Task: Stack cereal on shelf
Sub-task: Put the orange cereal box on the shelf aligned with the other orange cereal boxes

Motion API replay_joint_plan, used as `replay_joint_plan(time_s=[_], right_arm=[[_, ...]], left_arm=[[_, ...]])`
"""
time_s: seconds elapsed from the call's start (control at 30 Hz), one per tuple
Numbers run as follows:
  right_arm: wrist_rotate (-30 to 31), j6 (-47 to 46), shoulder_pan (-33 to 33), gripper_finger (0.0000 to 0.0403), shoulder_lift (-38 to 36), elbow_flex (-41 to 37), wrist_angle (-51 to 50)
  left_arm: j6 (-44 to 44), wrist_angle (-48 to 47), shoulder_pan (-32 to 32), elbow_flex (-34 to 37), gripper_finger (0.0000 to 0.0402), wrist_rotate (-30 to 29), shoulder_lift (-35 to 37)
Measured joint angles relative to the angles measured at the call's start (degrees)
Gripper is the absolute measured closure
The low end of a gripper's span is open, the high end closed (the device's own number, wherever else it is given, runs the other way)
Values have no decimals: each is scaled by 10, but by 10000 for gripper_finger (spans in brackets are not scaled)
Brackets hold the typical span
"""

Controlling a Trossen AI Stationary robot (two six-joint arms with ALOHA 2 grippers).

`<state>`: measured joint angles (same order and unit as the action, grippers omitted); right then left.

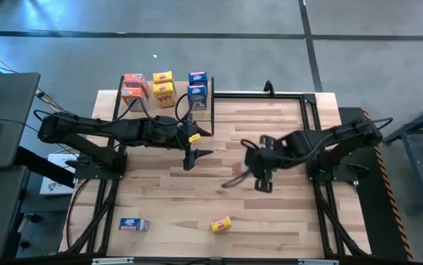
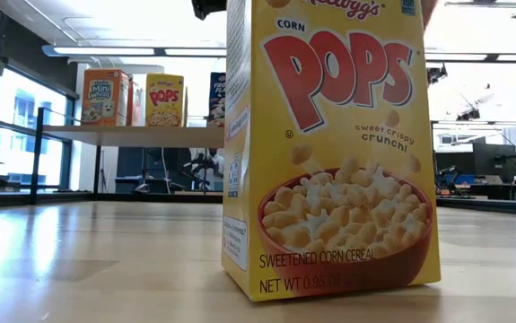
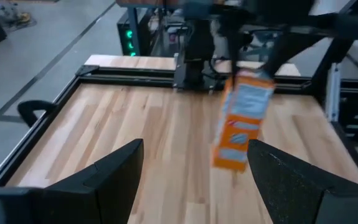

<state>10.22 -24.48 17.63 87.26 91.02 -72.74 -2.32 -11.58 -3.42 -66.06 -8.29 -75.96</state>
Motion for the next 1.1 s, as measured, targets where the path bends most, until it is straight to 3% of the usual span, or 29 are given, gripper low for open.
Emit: replay_joint_plan(time_s=[0.43, 1.1], right_arm=[[-2, 155, -92, 265, 0, 27, 110], [-19, 204, -124, 265, 0, 28, 204]], left_arm=[[0, 19, 0, 0, 123, 7, 0], [71, 59, 0, 0, 123, 7, 0]])
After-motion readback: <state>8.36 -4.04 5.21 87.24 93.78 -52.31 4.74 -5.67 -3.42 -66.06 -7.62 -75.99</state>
